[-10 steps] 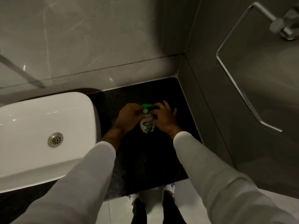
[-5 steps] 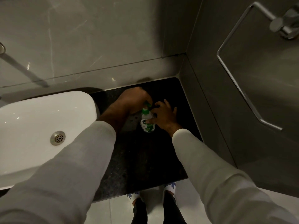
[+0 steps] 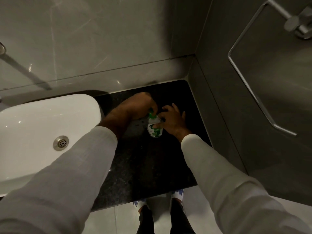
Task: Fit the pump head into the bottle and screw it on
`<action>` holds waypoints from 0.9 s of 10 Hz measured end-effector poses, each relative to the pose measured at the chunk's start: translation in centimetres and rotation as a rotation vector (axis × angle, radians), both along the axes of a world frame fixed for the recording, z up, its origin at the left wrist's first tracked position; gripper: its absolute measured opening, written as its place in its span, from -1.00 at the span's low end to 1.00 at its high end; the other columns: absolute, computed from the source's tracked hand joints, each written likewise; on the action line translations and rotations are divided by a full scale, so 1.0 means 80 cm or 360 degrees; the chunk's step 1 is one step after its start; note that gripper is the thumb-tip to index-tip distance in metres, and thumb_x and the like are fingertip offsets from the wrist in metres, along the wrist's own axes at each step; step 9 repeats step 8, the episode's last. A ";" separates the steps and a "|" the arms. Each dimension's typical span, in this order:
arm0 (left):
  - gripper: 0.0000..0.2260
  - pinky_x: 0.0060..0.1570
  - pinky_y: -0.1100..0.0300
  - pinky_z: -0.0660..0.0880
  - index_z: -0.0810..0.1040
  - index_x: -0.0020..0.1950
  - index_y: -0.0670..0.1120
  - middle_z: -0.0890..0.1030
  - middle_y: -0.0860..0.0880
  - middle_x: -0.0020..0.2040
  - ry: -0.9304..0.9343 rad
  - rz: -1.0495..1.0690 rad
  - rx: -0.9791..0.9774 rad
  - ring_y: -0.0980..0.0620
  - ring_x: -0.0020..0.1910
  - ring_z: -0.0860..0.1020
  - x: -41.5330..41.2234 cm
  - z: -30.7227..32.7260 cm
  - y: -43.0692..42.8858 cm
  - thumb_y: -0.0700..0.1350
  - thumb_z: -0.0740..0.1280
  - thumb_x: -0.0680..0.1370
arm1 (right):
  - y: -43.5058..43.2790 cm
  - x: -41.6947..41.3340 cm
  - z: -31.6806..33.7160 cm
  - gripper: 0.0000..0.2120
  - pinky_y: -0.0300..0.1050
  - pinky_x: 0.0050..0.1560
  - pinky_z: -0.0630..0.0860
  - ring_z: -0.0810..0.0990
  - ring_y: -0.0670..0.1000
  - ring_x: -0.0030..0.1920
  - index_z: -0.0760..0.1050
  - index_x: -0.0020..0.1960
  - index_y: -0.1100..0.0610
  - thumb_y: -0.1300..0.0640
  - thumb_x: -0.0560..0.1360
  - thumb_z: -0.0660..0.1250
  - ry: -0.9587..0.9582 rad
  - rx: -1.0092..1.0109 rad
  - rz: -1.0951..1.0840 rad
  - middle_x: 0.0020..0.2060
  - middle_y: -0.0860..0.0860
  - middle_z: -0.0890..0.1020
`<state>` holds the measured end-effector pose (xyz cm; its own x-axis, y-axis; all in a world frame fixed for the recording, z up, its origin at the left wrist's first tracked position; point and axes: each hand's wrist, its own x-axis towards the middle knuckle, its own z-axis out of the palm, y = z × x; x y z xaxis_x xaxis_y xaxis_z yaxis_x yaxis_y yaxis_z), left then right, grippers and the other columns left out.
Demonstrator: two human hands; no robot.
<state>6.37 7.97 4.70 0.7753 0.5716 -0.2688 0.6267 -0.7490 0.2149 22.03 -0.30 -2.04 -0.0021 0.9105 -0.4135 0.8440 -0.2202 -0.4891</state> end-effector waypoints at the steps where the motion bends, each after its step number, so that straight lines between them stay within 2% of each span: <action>1: -0.75 0.14 0.01 0.53 0.72 0.14 -0.01 0.65 -0.08 0.14 0.0015 -0.0051 -0.0050 -0.09 0.13 0.60 0.000 0.000 -0.004 -0.25 0.44 0.51 | -0.004 -0.001 0.001 -0.62 0.43 0.50 -0.15 -0.06 0.14 0.61 0.62 0.13 -0.08 -0.18 0.37 0.47 0.0009 0.0004 -0.0007 0.53 -0.02 0.27; 2: -0.73 0.16 0.02 0.55 0.70 0.15 -0.07 0.68 -0.11 0.16 -0.0140 -0.0076 -0.0032 -0.13 0.14 0.63 -0.002 -0.001 -0.013 -0.26 0.48 0.47 | -0.011 0.002 0.000 -0.61 0.39 0.51 -0.12 -0.05 0.13 0.61 0.63 0.13 -0.06 -0.17 0.35 0.50 0.0014 0.0015 -0.0003 0.53 -0.02 0.28; 3: -0.61 0.12 0.14 0.50 0.67 0.21 -0.14 0.69 -0.17 0.14 -0.0411 0.0117 0.0001 -0.18 0.07 0.67 -0.022 -0.014 -0.035 -0.24 0.53 0.38 | -0.028 0.008 -0.006 -0.60 0.34 0.53 -0.11 -0.03 0.08 0.61 0.63 0.11 -0.05 -0.15 0.33 0.52 0.0038 0.0060 -0.0009 0.51 -0.04 0.30; 4: -0.59 0.09 0.20 0.44 0.65 0.22 -0.12 0.69 -0.15 0.12 -0.0473 0.0224 0.0024 -0.16 0.05 0.68 -0.037 -0.025 -0.049 -0.19 0.51 0.38 | -0.037 0.006 -0.009 -0.58 0.32 0.54 -0.12 -0.02 0.06 0.61 0.62 0.14 -0.06 -0.15 0.32 0.53 0.0038 0.0078 -0.0022 0.50 -0.05 0.31; 6: -0.67 -0.01 0.22 0.50 0.66 0.18 -0.05 0.70 -0.08 0.07 -0.0534 0.0358 -0.0085 -0.08 -0.01 0.68 -0.053 -0.047 -0.078 -0.10 0.51 0.42 | -0.045 0.002 -0.009 -0.52 0.31 0.54 -0.10 0.00 0.06 0.60 0.61 0.19 -0.05 -0.12 0.31 0.55 0.0088 0.0062 -0.0028 0.51 -0.05 0.31; 7: -0.66 0.03 0.13 0.58 0.64 0.22 -0.03 0.67 -0.07 0.12 -0.0527 0.0411 -0.0225 -0.06 0.04 0.65 -0.060 -0.046 -0.089 -0.06 0.52 0.46 | -0.043 0.004 -0.002 -0.42 0.31 0.54 -0.08 0.00 0.08 0.61 0.55 0.29 -0.07 -0.12 0.30 0.56 0.0061 0.0042 0.0002 0.53 -0.03 0.28; 8: -0.55 0.14 0.15 0.51 0.53 0.36 0.04 0.60 -0.04 0.26 -0.0439 0.0586 -0.0308 -0.05 0.19 0.58 -0.068 -0.041 -0.099 -0.02 0.49 0.48 | -0.052 0.012 0.014 -0.09 0.29 0.55 -0.04 -0.06 0.14 0.62 0.22 0.54 -0.09 -0.09 0.30 0.58 0.0036 -0.0074 0.0078 0.59 0.03 0.14; 9: -0.55 0.14 0.15 0.51 0.53 0.36 0.04 0.60 -0.04 0.26 -0.0439 0.0586 -0.0308 -0.05 0.19 0.58 -0.068 -0.041 -0.099 -0.02 0.49 0.48 | -0.052 0.012 0.014 -0.09 0.29 0.55 -0.04 -0.06 0.14 0.62 0.22 0.54 -0.09 -0.09 0.30 0.58 0.0036 -0.0074 0.0078 0.59 0.03 0.14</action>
